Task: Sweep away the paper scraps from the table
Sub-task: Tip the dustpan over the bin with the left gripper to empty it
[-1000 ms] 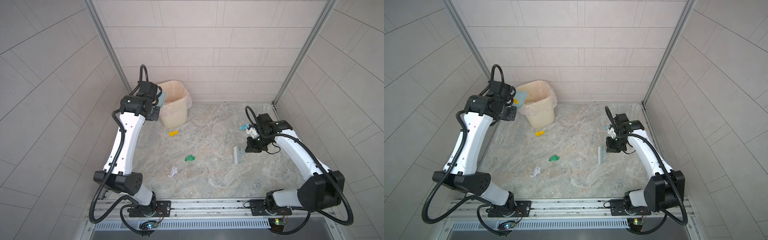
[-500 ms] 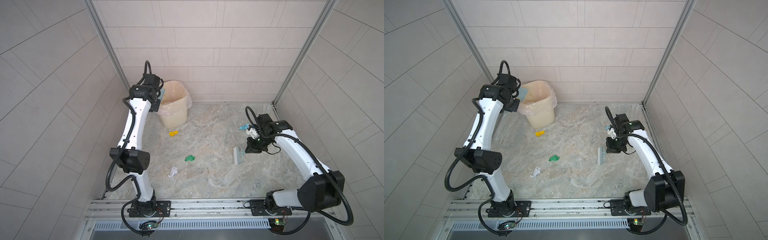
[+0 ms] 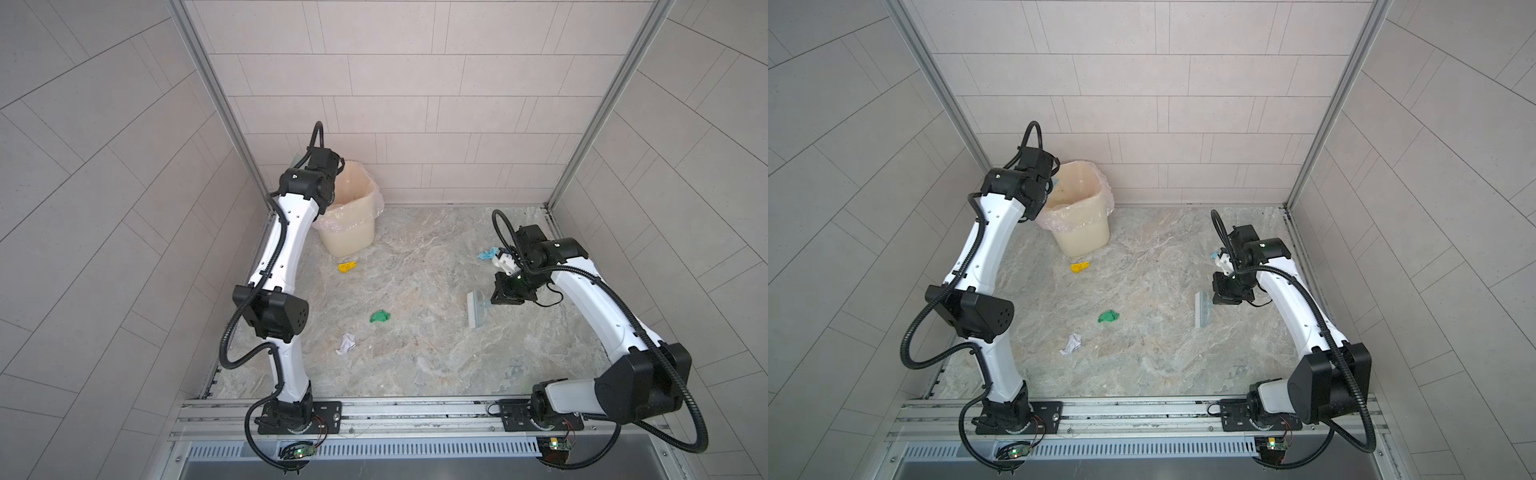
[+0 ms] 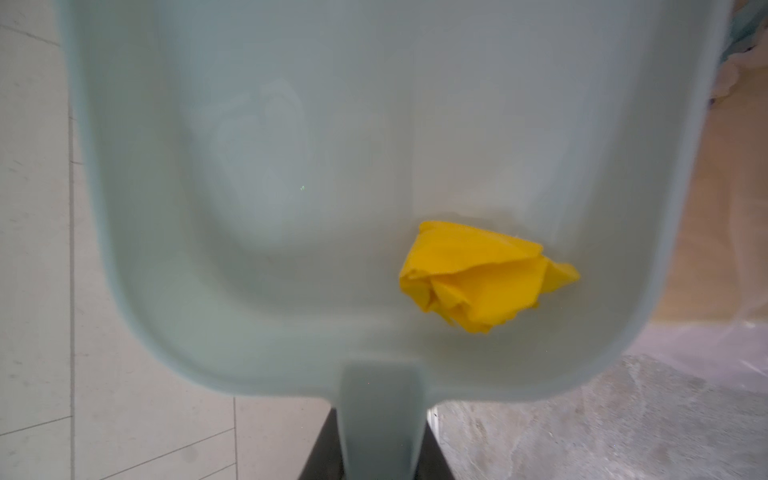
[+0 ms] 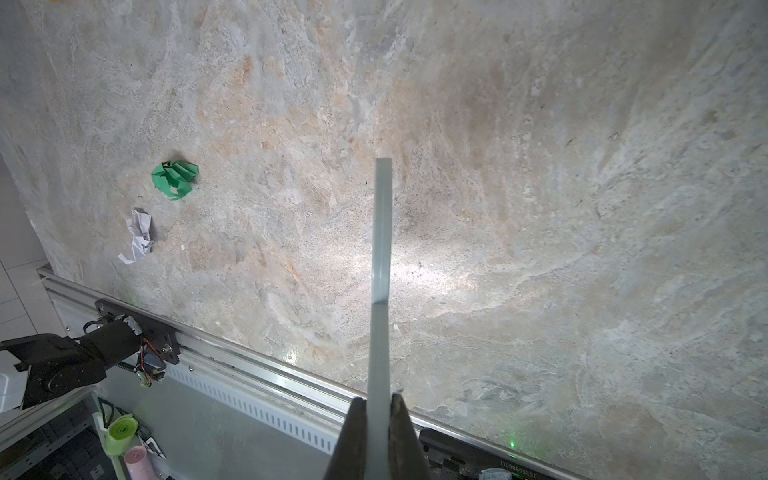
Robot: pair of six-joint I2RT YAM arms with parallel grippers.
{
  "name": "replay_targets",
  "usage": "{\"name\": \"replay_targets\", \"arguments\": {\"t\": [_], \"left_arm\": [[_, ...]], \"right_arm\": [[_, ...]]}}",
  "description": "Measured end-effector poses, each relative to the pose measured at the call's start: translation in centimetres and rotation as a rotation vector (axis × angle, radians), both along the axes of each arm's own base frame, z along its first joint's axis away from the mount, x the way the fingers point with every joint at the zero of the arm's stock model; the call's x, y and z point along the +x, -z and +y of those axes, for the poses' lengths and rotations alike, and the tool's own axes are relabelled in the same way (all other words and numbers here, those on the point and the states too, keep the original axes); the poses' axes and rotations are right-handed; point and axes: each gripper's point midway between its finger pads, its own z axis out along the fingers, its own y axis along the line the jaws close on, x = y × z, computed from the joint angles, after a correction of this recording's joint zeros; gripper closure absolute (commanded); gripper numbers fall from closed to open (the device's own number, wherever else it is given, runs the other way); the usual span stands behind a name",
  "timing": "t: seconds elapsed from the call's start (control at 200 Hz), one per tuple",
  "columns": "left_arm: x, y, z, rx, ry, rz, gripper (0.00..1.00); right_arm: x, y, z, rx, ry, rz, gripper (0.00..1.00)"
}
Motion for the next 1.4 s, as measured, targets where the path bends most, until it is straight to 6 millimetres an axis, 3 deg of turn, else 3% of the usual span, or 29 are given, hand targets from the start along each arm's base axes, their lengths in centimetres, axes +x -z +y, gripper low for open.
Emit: {"name": "replay_targets", "arguments": {"t": [0.24,0.475,0.751,1.206,1.401], "left_arm": [[1.1,0.0,-0.8,0.212,0.04,0.047,1.0],[2.4,1.7,-1.0,0.424,0.087,0.153,1.0],[3.6,1.4,-2.5,0.641,0.158,0.195,1.0],[4.6,-0.8,-3.1,0.771,0.185,0.167,1.0],[4.4,-0.7,-3.2,0.806,0.219,0.165,1.0]], "right_arm": [[0.0,-0.4,0.1,0.006,-0.005,-0.005,1.0],[0.0,-0.4,0.2,0.014,-0.009,-0.002,1.0],[0.1,-0.3,0.3,0.016,-0.013,-0.001,1.0],[0.2,-0.3,0.3,0.018,-0.017,-0.005,1.0],[0.2,-0.3,0.4,0.019,-0.021,-0.005,1.0]]}}
